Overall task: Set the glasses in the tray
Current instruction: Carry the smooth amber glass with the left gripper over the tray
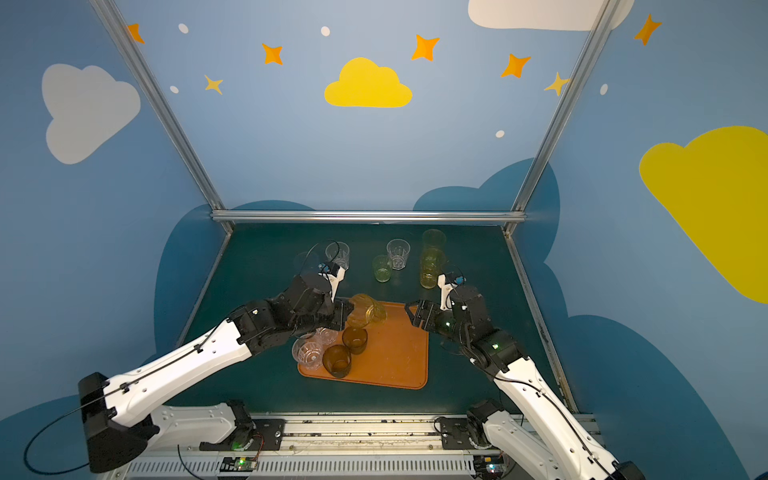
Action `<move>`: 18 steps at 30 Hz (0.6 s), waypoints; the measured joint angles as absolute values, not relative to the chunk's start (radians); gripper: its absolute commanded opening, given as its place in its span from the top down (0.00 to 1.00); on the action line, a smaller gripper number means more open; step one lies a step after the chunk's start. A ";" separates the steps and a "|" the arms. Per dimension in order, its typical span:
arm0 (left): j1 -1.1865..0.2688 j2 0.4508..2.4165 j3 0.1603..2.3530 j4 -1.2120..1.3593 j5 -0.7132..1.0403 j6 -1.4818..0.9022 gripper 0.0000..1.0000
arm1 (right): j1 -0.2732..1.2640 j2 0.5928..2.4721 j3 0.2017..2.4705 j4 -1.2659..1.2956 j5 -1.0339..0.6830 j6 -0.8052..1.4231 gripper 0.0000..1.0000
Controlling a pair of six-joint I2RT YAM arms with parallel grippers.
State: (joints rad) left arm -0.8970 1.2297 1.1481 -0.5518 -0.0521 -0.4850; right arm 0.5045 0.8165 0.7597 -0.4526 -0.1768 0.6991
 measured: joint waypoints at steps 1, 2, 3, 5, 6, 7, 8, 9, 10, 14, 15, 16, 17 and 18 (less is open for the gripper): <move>-0.907 1.230 1.148 -0.559 -0.050 -0.481 0.96 | 0.498 0.807 0.751 -0.456 -0.179 0.699 0.17; -0.915 1.232 1.148 -0.565 -0.049 -0.477 0.96 | 0.494 0.799 0.743 -0.462 -0.181 0.699 0.17; -0.922 1.234 1.148 -0.572 -0.046 -0.472 0.96 | 0.489 0.788 0.735 -0.469 -0.183 0.699 0.17; -0.934 1.241 1.148 -0.583 -0.039 -0.464 0.96 | 0.479 0.769 0.723 -0.484 -0.186 0.700 0.17; -0.940 1.247 1.148 -0.587 -0.036 -0.459 0.96 | 0.474 0.761 0.720 -0.490 -0.187 0.700 0.17; -0.945 1.254 1.148 -0.591 -0.033 -0.456 0.96 | 0.471 0.754 0.717 -0.493 -0.188 0.700 0.18; -0.950 1.262 1.148 -0.595 -0.031 -0.451 0.96 | 0.467 0.749 0.715 -0.495 -0.189 0.701 0.17; -0.955 1.272 1.148 -0.598 -0.029 -0.447 0.96 | 0.464 0.743 0.714 -0.497 -0.189 0.701 0.17; -0.959 1.282 1.148 -0.601 -0.027 -0.443 0.96 | 0.462 0.739 0.714 -0.500 -0.191 0.702 0.17; -0.974 1.317 1.148 -0.621 -0.022 -0.433 0.96 | 0.453 0.729 0.713 -0.502 -0.196 0.703 0.17; -0.978 1.326 1.148 -0.625 -0.020 -0.430 0.96 | 0.451 0.729 0.713 -0.502 -0.196 0.703 0.17; -0.981 1.334 1.148 -0.629 -0.020 -0.426 0.96 | 0.448 0.729 0.713 -0.503 -0.198 0.703 0.17; -0.983 1.340 1.148 -0.633 -0.019 -0.423 0.96 | 0.446 0.730 0.713 -0.503 -0.201 0.703 0.17; -0.986 1.346 1.148 -0.636 -0.019 -0.422 0.96 | 0.445 0.731 0.713 -0.504 -0.203 0.703 0.17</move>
State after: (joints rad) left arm -0.9855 1.3460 1.1481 -0.6357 -0.0189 -0.4217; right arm 0.4446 0.7307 0.7132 -0.5041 -0.2031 0.7029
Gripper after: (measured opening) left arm 0.055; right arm 0.829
